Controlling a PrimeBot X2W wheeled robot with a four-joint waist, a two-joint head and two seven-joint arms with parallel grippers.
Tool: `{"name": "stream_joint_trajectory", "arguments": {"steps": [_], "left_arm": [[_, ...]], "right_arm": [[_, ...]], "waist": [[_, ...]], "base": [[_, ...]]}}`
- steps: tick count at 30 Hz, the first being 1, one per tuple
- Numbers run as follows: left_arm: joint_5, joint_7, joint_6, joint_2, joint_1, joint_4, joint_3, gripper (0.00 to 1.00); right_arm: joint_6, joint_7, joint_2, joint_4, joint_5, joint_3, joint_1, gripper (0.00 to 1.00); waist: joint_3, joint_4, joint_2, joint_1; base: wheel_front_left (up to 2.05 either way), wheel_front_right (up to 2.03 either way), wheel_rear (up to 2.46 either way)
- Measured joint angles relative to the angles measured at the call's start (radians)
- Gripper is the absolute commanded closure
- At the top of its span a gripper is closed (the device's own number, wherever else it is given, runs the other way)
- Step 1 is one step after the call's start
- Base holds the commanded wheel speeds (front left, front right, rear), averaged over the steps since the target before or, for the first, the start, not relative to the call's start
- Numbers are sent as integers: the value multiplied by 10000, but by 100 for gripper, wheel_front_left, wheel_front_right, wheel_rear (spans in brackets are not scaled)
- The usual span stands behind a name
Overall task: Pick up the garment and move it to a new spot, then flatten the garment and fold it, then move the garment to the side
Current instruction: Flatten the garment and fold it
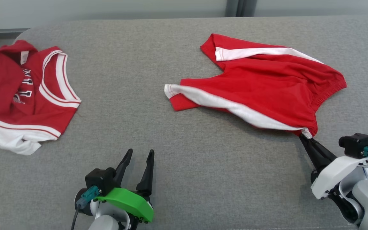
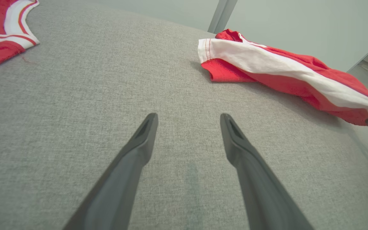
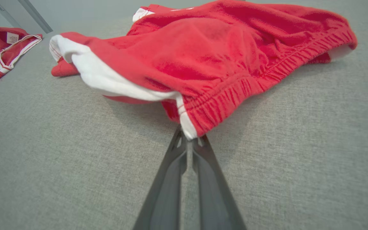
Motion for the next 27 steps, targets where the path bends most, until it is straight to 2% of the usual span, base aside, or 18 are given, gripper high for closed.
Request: {"name": "stream_joint_trajectory", "arguments": {"steps": [4,7,8,9,13,18,22,27], "left_arm": [[12,-2,0,-4,-12,86,-77,0],[8,-2,0,-2,-29,146,-90,0],[10,-2,0,-2,-44,163,-121,0],[12,-2,0,-4,-55,196,-140,0],[86,0,0,-4,-111,359,-35,0],[-65,-2,0,-2,-425,617,-224,0],[-560,-2,0,-4,-708,894,-627,0],[-1158,-2,0,-6,-1094,1682,-1197,0]], "right_arm": [[0,382,-1095,-543,1233,878,126,100],[-2,637,-1649,-491,1812,1409,321,100],[0,621,-1751,-364,1868,1505,335,56],[0,523,-1831,-209,1822,1574,326,0],[-2,182,-1768,562,1749,1521,141,0],[0,29,-1555,1306,1087,1198,-43,0],[0,-8,-1195,1206,211,-188,-131,0],[0,-6,-316,472,-1484,-2056,284,0]], "waist": [[-179,-591,0,0],[-309,-950,0,0],[-349,-1046,0,0],[-389,-1132,0,0],[-505,-1378,0,0],[-486,-1626,0,0],[-416,-1844,0,0],[-310,-2148,0,0]], "base": [[0,0,0],[0,0,0],[0,0,0],[0,0,0],[0,0,0],[0,0,0],[0,0,0],[0,0,0]]}}
